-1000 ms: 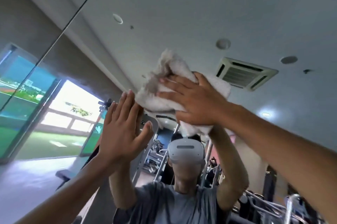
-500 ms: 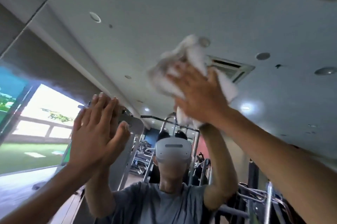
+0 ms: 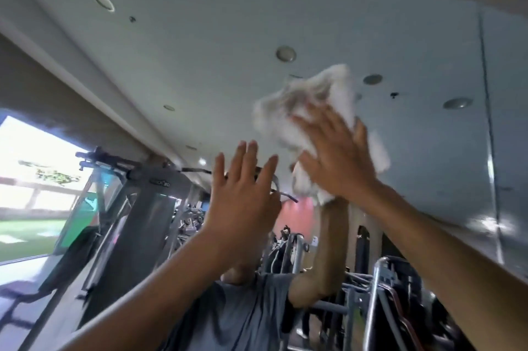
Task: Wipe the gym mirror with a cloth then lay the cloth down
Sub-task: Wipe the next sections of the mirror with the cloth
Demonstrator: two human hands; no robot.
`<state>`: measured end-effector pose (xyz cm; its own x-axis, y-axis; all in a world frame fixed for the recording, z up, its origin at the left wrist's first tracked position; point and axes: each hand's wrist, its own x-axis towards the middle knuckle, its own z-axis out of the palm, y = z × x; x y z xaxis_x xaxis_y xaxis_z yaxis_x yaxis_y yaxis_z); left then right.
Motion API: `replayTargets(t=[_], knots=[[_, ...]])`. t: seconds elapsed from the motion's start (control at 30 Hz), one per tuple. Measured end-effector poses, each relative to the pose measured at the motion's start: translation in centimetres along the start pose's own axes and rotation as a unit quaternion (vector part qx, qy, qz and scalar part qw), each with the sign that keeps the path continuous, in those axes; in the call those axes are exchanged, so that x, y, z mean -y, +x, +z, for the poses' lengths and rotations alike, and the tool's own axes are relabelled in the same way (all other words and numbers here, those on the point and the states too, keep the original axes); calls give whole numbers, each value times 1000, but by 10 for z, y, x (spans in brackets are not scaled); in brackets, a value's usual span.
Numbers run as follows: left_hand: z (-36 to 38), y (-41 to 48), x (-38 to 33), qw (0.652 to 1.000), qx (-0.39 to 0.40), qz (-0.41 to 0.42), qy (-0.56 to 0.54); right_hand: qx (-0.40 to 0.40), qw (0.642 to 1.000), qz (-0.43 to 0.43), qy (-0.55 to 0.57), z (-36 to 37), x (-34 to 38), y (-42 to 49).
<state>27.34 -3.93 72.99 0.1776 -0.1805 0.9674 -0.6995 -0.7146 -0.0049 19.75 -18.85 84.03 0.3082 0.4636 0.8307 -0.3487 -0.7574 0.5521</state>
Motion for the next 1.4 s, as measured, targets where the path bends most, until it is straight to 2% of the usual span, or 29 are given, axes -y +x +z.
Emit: replayTargets(t=[0.07, 0.1, 0.17, 0.2, 0.27, 0.33, 0.37, 0.43, 0.5, 0.57, 0.63, 0.67, 0.7, 0.73, 0.8, 0.87, 0.9, 0.97, 1.0, 1.07, 1.13, 1.2, 1.23, 1.27, 1.3, 1.37, 1.4], knots=[[18, -4, -36, 997, -39, 12, -67, 41, 991, -128, -8, -7, -29, -32], [28, -6, -50, 995, -54, 24, -86, 62, 985, -160, -9, -11, -49, -46], [43, -12, -72, 993, -62, 29, -101, 92, 984, -150, -22, -19, -97, -62], [46, -14, -78, 992, -74, 26, -102, 98, 989, -102, -29, -23, -120, -64], [54, -16, -82, 993, -85, 16, -84, 67, 996, 62, -19, -28, -155, -55], [58, -17, -81, 993, -100, 16, -63, -3, 968, 249, 0, -26, -158, -39], [59, -17, -81, 992, -104, 21, -63, -37, 949, 313, 6, -21, -151, -32], [58, -18, -77, 992, -109, 24, -62, -86, 940, 329, -10, -9, -118, -20], [58, -18, -78, 992, -111, 25, -50, -80, 966, 247, -9, -3, -87, -28], [58, -18, -78, 993, -108, 18, -45, -39, 997, 72, -10, -2, -74, -57], [58, -20, -80, 993, -109, 9, -35, 10, 992, -127, -16, -11, -90, -93], [58, -20, -82, 993, -111, 6, -31, 28, 980, -197, -25, -15, -110, -107], [59, -21, -83, 993, -115, 3, -30, 39, 975, -214, -34, -17, -135, -117], [60, -23, -83, 992, -120, 0, -33, 43, 983, -176, -35, -17, -161, -122], [64, -28, -84, 991, -127, -2, -37, 30, 999, 17, -19, -20, -205, -119], [68, -37, -84, 992, -124, 8, -26, -21, 980, 196, -20, -20, -215, -106], [70, -43, -83, 992, -121, 16, -16, -41, 969, 241, -22, -18, -208, -99], [72, -51, -81, 993, -114, 23, -5, -66, 958, 277, -28, -18, -175, -92], [72, -54, -80, 994, -110, 23, -7, -62, 960, 272, -29, -16, -159, -98], [71, -61, -79, 994, -109, 18, -15, -38, 982, 184, -27, -9, -131, -126], [70, -69, -83, 994, -107, 4, -18, -6, 1000, 13, -24, -10, -117, -165], [69, -73, -89, 995, -102, -14, -11, 45, 987, -150, -30, -18, -128, -192], [69, -73, -93, 995, -96, -17, -3, 64, 980, -184, -34, -24, -141, -195], [67, -71, -99, 996, -88, -11, 8, 70, 981, -176, -41, -29, -156, -192], [67, -68, -104, 996, -83, 7, 22, 66, 989, -123, -42, -32, -170, -184], [68, -66, -113, 994, -92, 46, 34, 39, 996, 74, -18, -36, -188, -163], [69, -68, -115, 993, -96, 56, 29, 17, 985, 174, -4, -33, -188, -154]])
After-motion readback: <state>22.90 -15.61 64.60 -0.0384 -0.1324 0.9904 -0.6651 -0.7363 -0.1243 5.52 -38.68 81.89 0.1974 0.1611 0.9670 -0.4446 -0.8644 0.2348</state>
